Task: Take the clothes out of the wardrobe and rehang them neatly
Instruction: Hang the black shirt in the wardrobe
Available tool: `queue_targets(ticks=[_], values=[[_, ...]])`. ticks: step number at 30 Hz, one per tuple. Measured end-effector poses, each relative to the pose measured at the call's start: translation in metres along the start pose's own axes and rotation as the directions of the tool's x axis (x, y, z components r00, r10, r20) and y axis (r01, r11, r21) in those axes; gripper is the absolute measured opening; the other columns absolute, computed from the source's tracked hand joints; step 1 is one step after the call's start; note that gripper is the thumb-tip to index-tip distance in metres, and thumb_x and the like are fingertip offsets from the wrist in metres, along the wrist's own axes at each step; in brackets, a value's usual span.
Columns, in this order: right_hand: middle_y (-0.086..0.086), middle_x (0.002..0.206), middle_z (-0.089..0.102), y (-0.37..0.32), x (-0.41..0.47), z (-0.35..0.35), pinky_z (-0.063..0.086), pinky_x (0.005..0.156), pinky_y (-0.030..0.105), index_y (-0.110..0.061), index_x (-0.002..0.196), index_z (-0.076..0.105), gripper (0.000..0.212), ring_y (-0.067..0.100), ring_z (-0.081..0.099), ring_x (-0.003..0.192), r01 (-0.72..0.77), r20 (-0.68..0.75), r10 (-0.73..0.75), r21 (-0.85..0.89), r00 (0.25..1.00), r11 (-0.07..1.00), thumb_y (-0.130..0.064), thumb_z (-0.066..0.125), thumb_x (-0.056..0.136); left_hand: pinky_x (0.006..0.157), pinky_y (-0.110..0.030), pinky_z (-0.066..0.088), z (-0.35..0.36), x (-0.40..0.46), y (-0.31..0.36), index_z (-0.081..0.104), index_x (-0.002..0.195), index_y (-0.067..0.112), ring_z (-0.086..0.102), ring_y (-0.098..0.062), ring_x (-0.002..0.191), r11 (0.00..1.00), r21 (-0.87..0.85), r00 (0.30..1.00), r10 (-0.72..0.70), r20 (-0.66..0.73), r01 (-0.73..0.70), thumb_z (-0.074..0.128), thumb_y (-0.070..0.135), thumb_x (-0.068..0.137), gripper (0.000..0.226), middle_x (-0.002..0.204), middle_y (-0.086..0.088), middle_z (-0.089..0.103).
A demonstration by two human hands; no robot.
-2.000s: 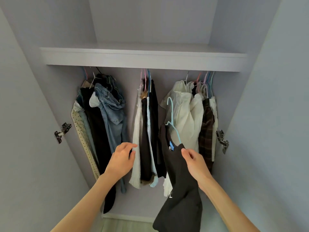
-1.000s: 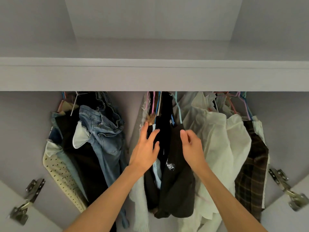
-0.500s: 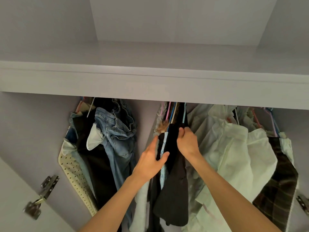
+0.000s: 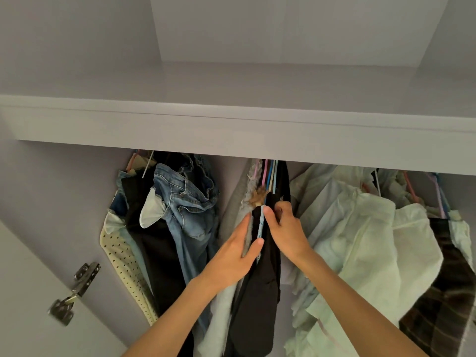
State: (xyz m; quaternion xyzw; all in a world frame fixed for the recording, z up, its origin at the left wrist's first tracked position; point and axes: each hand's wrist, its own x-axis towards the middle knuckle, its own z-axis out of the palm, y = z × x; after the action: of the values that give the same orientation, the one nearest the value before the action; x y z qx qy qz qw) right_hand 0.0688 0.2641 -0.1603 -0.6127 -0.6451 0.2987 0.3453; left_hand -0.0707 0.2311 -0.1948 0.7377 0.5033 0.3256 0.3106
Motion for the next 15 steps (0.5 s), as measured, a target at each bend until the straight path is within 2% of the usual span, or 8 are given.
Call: queue_targets(ticks=[3,5,8,10,13,15], values=[[0.009,0.128,0.056,0.008,-0.005,-0.014,0.043,0.092,0.029,-0.012,0.139,0.032,0.055,0.025,0.053,0.118,0.082,0.057,-0.077,-0.103,0.995,0.991,-0.044,0.042,0.095,0.104,-0.002,-0.002,0.001,-0.005,0.010,0.011,0.148,0.021,-0.005,0.009,0.137,0.997,0.071,0.998,0.035,-0.056,-0.031,0.033,0.053,0.090,0.069,0.151,0.018,0.002],[0.008,0.144,0.041,0.007,-0.010,-0.025,0.036,0.106,0.033,-0.013,0.146,0.023,0.064,0.022,0.041,0.131,0.194,0.082,-0.183,-0.146,0.980,0.970,-0.044,0.041,0.094,0.106,-0.005,-0.003,-0.002,-0.010,0.015,0.017,0.147,0.021,-0.009,0.007,0.138,0.977,0.200,0.989,0.094,-0.115,-0.070,0.034,0.057,0.092,0.068,0.153,0.015,0.001],[0.005,0.152,0.027,0.000,-0.023,-0.037,0.021,0.112,0.027,-0.012,0.147,0.018,0.063,0.016,0.025,0.139,0.376,0.105,-0.362,-0.211,0.926,0.902,-0.040,0.041,0.096,0.116,-0.028,0.005,-0.010,-0.027,0.014,0.022,0.146,0.021,-0.004,-0.009,0.143,0.895,0.441,0.959,0.178,-0.220,-0.065,0.030,0.057,0.090,0.068,0.155,0.005,0.006],[0.007,0.151,0.028,-0.002,-0.033,-0.037,0.015,0.115,0.032,-0.010,0.146,0.021,0.062,0.018,0.022,0.141,0.509,0.140,-0.491,-0.295,0.860,0.808,-0.038,0.043,0.096,0.116,-0.041,0.012,-0.012,-0.048,0.009,0.025,0.146,0.019,0.001,-0.017,0.144,0.844,0.535,0.942,0.153,-0.298,0.032,0.029,0.058,0.089,0.069,0.156,-0.003,0.011],[0.008,0.152,0.026,0.001,-0.052,-0.022,0.005,0.115,0.035,-0.009,0.147,0.021,0.063,0.020,0.019,0.143,0.658,0.276,-0.598,-0.359,0.753,0.662,-0.039,0.043,0.096,0.116,-0.041,0.006,-0.007,-0.102,0.002,0.022,0.147,0.021,-0.004,-0.018,0.144,0.770,0.589,0.922,0.001,-0.387,0.246,0.020,0.064,0.087,0.074,0.156,-0.002,0.006],[0.006,0.156,0.016,-0.001,-0.073,-0.006,0.001,0.116,0.032,-0.012,0.149,0.012,0.065,0.018,0.010,0.144,0.717,0.393,-0.603,-0.305,0.694,0.626,-0.043,0.037,0.097,0.116,-0.040,0.002,-0.004,-0.148,0.001,0.014,0.148,0.025,-0.009,-0.017,0.143,0.725,0.577,0.891,-0.110,-0.441,0.375,0.015,0.066,0.085,0.075,0.156,0.001,-0.001]])
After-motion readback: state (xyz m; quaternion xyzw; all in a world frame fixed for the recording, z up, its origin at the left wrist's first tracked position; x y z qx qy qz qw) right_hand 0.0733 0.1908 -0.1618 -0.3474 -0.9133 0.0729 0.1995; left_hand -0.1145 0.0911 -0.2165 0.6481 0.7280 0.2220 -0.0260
